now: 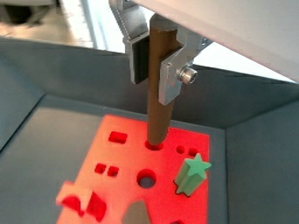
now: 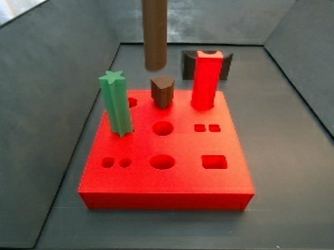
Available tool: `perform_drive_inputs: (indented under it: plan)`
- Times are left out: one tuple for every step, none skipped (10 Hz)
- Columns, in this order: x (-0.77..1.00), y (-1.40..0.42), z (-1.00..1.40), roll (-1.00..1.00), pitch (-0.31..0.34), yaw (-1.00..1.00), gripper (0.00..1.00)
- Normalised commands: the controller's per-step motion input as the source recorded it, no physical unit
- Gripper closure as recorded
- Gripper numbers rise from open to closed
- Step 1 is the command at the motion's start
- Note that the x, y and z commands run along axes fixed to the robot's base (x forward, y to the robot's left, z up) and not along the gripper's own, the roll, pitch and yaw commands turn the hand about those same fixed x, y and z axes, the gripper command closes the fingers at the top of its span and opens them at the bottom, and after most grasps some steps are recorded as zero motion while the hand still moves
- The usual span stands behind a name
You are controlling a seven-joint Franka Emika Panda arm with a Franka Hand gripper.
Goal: Pick up the oval object. Move up. Move to above the board. Insert the oval object.
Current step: Insert the oval object.
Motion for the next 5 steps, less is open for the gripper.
perform_drive_inputs:
  plan:
    - [0.74,-0.43,-0.65,0.14,0.123,-0.05,1.0]
    - [0.79,-0.44,-0.53,0.24,0.226,0.0,1.0]
    - [0.81,-0.4,-0.5,0.28,0.227,0.0,1.0]
    - [0.13,-0.34,-0.31,0.1,-0.036,-0.8,1.0]
    - [0.03,-0.22,-0.29,0.01,0.0,-0.95,1.0]
